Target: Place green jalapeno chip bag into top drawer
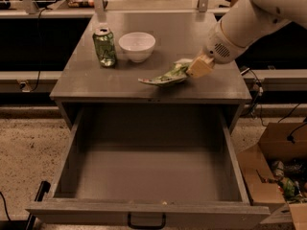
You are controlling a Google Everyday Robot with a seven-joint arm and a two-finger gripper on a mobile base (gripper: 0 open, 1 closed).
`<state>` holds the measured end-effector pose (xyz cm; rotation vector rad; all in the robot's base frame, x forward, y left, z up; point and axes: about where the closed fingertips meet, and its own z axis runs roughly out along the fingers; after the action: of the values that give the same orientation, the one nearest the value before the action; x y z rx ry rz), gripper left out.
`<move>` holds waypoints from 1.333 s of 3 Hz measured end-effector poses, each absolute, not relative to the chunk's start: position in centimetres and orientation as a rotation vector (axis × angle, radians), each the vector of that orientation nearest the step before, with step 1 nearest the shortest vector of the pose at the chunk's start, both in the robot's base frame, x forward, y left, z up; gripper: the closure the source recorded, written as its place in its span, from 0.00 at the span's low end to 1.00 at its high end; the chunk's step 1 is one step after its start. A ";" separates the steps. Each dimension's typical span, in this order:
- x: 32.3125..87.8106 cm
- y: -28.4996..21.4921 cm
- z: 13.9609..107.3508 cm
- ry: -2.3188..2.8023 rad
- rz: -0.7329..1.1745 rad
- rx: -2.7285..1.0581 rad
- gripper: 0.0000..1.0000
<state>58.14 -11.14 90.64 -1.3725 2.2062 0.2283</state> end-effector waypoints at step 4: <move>48.7 -9.6 87.0 2.093 0.386 -1.463 1.00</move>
Offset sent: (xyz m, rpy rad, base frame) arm -0.1440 0.0218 0.0189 0.1515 0.1079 0.1193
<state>48.75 -9.62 86.97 -1.4632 2.0929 0.3856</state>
